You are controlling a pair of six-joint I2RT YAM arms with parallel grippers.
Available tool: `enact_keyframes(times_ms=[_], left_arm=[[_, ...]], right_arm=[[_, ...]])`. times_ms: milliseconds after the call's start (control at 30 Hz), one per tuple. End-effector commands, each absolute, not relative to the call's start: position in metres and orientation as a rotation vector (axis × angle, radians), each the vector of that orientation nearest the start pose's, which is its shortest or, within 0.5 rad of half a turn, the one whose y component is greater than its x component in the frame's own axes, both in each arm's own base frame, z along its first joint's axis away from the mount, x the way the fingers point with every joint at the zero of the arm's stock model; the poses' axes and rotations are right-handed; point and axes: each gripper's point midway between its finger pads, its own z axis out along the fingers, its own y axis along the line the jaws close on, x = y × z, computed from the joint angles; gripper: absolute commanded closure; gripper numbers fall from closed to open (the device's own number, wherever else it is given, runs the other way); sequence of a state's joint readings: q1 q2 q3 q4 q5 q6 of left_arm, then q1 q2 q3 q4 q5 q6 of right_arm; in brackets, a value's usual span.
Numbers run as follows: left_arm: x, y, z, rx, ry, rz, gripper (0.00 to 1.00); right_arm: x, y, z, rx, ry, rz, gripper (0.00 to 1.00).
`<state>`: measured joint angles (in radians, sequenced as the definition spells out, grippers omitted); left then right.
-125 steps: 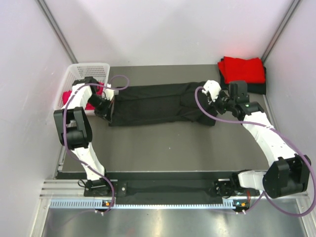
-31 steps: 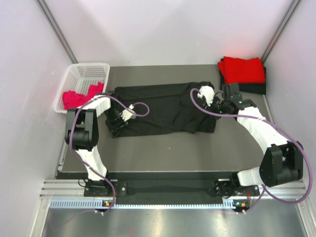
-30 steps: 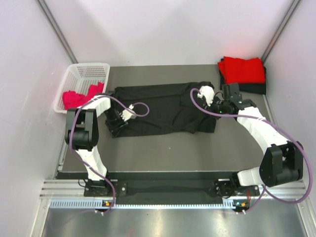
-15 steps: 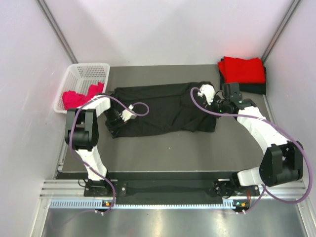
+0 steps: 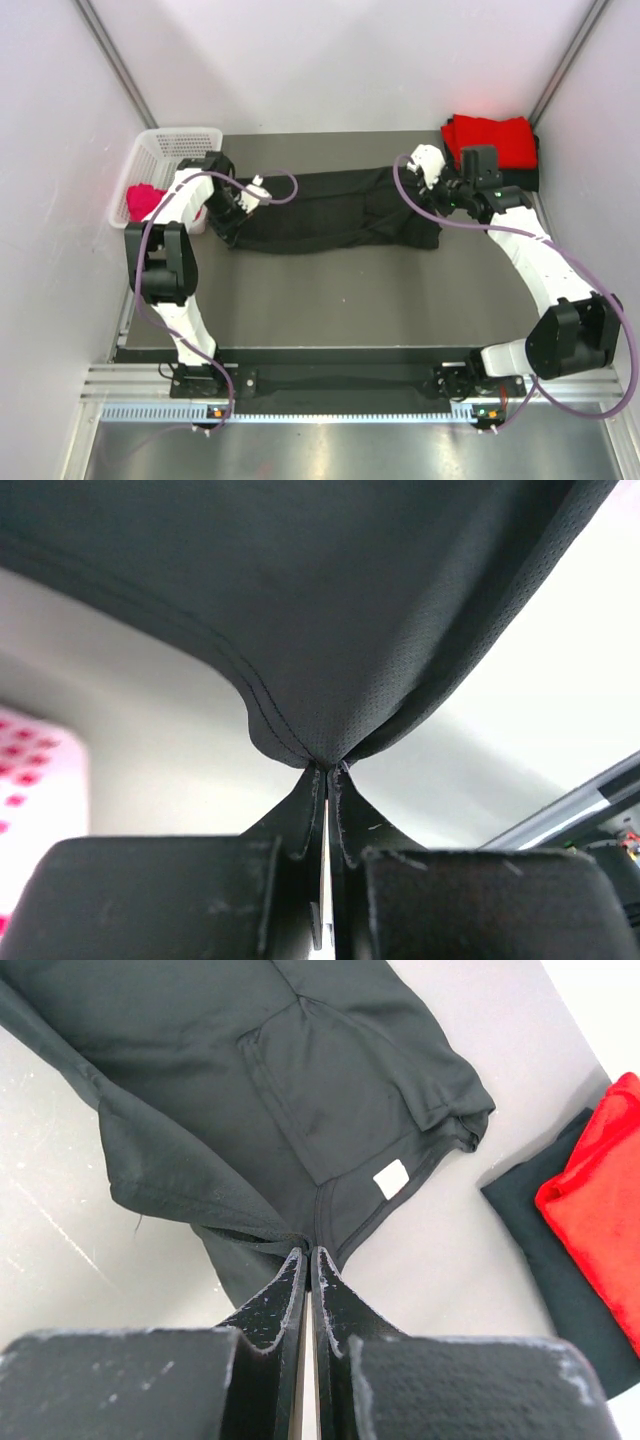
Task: Fold and stack the t-shirts
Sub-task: Fold the tshirt
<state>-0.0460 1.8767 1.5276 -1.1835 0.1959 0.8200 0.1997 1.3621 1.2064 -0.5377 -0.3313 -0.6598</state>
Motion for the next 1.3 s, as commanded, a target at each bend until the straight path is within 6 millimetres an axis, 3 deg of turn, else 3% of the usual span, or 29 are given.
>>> enact_keyframes(times_ms=[0, 267, 600, 767, 933, 967, 1000, 1067, 1100, 1267], left_arm=[[0.336, -0.024, 0.100, 1.229, 2.737, -0.302, 1.00], [0.378, -0.020, 0.113, 1.187, 2.690, -0.218, 1.00], [0.413, -0.007, 0.092, 1.054, 2.727, -0.123, 1.00], [0.436, -0.006, 0.087, 0.973, 2.703, -0.100, 1.00], [0.459, -0.004, 0.084, 0.928, 2.696, -0.064, 1.00], [0.462, -0.003, 0.079, 0.924, 2.706, -0.064, 1.00], [0.468, -0.002, 0.082, 0.917, 2.695, -0.044, 1.00], [0.473, 0.000, 0.077, 0.912, 2.699, -0.034, 1.00], [0.477, 0.000, 0.079, 0.910, 2.694, -0.025, 1.00], [0.483, 0.004, 0.071, 0.907, 2.708, 0.004, 1.00]], right_arm=[[0.390, 0.107, 0.238, -1.039, 1.865, 0.076, 1.00], [0.420, 0.108, 0.232, -1.124, 1.813, 0.014, 1.00], [0.474, 0.111, 0.205, -1.128, 1.839, -0.025, 1.00], [0.504, 0.115, 0.211, -1.116, 1.815, -0.043, 1.00], [0.535, 0.118, 0.201, -1.104, 1.824, -0.058, 1.00], [0.543, 0.117, 0.209, -1.095, 1.807, -0.072, 1.00], [0.549, 0.118, 0.200, -1.099, 1.822, -0.072, 1.00], [0.560, 0.119, 0.207, -1.091, 1.806, -0.084, 1.00], [0.565, 0.119, 0.195, -1.103, 1.828, -0.079, 1.00], [0.587, 0.120, 0.192, -1.097, 1.826, -0.101, 1.00]])
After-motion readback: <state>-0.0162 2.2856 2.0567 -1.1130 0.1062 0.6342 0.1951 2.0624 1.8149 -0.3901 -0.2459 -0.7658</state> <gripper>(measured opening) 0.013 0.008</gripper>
